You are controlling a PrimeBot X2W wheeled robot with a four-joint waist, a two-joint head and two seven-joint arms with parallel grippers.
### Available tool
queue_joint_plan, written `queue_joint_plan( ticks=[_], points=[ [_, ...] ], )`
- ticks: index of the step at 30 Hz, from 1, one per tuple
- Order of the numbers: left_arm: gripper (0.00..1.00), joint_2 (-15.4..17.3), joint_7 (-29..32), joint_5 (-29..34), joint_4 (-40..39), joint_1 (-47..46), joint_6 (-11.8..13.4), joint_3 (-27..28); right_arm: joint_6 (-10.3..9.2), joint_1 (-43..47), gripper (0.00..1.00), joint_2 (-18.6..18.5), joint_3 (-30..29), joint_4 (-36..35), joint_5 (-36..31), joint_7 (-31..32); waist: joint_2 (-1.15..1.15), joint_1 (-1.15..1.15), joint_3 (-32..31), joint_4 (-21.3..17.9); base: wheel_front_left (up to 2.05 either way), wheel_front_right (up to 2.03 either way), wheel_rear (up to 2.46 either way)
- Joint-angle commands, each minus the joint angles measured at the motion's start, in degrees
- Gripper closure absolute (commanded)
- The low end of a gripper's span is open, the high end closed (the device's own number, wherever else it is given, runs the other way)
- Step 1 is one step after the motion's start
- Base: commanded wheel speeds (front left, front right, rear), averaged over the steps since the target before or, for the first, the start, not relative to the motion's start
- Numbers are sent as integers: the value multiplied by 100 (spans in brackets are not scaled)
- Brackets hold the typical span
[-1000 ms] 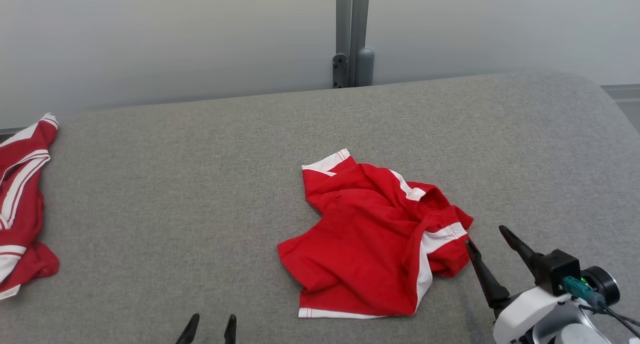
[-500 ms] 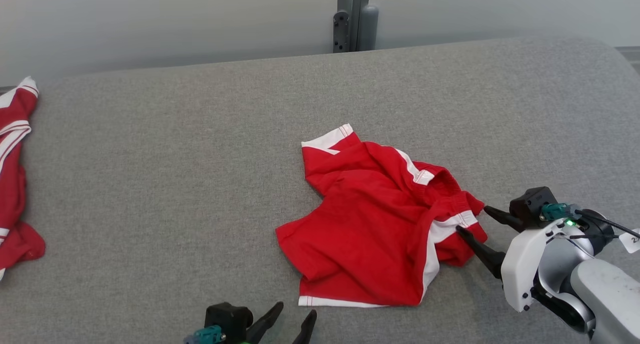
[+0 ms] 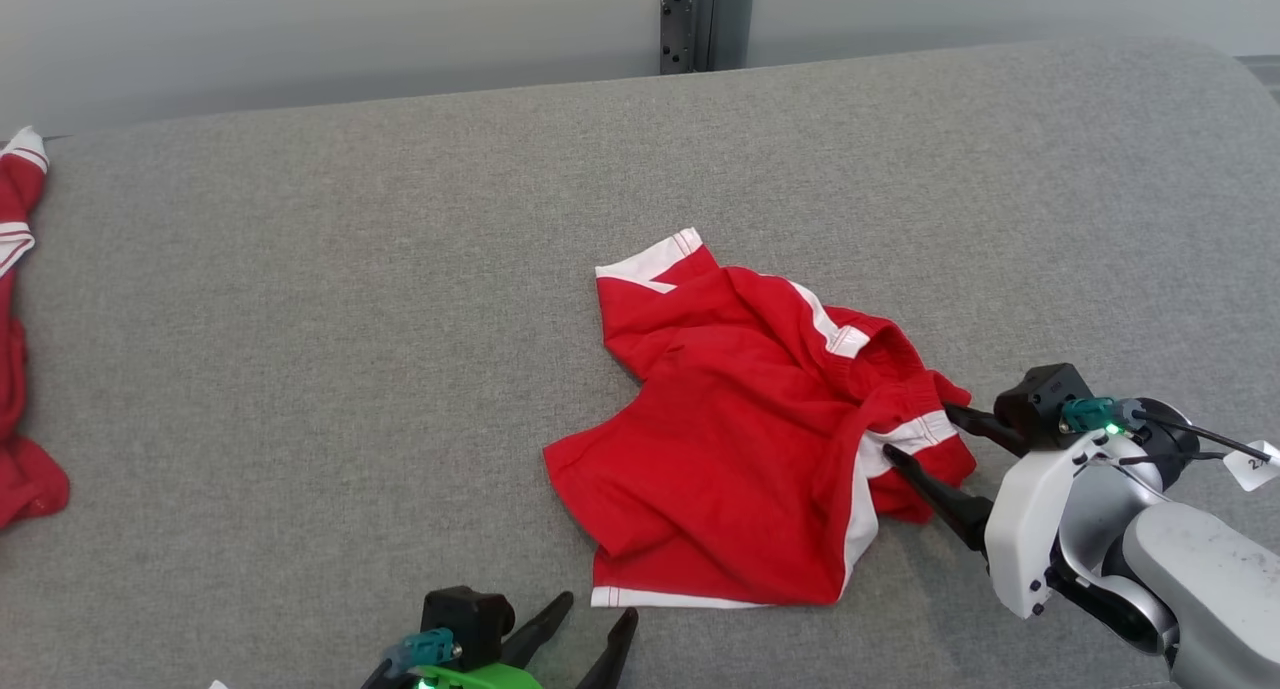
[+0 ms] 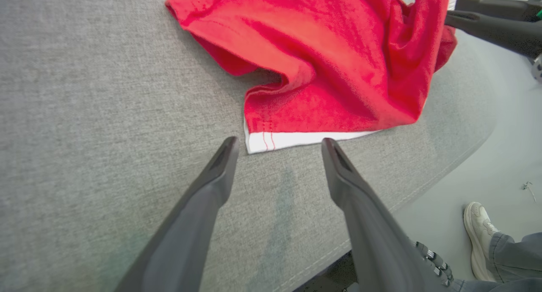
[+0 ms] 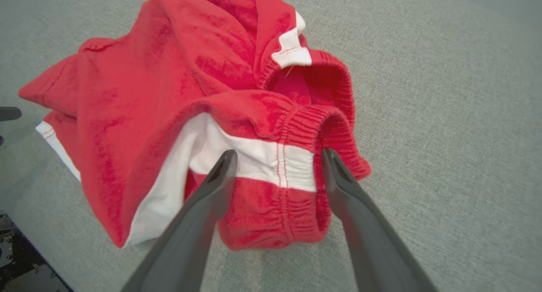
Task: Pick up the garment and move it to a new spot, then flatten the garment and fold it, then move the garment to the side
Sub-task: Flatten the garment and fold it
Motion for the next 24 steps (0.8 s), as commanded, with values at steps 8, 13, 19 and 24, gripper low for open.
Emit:
queue_joint_plan(
  ticks=[8, 13, 19, 24],
  points=[
    [0, -111, -147, -118, 605, -443, 7, 14, -2, -197, 0, -56, 204, -95, 78, -105, 0, 0, 133, -119, 0, 0, 0],
    [12, -177, -177, -134, 931, -600, 7, -60, -2, -219, 0, -58, 261, -49, 92, -166, 0, 0, 182, -157, 0, 0, 0],
    [100, -145, -135, -203, 1157, -615, 6, -203, -2, -245, 0, -61, 312, 21, 125, -221, 0, 0, 187, -172, 0, 0, 0],
    [100, -92, -75, -330, 1190, -580, 6, -337, -2, -236, 0, -46, 343, 68, 136, -255, 0, 0, 152, -158, 0, 0, 0]
  ],
)
